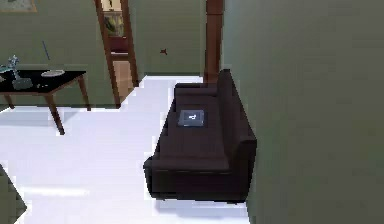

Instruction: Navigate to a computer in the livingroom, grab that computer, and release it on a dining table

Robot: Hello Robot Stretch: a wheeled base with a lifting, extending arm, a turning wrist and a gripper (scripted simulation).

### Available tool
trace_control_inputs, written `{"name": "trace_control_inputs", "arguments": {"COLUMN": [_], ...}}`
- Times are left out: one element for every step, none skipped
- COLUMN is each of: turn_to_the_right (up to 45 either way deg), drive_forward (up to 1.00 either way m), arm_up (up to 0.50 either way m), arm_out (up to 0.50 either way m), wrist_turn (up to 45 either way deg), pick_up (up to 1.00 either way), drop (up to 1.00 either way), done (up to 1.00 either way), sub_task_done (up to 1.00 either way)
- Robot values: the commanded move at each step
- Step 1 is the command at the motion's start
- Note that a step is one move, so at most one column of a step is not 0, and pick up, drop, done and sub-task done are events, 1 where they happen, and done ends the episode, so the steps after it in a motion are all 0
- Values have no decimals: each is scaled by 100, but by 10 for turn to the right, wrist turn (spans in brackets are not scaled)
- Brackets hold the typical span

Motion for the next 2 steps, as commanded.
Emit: {"name": "trace_control_inputs", "arguments": {"turn_to_the_right": [0,-450], "drive_forward": [70,0], "arm_up": [0,0], "arm_out": [0,0], "wrist_turn": [0,0], "pick_up": [0,0], "drop": [0,0], "done": [0,0], "sub_task_done": [0,0]}}
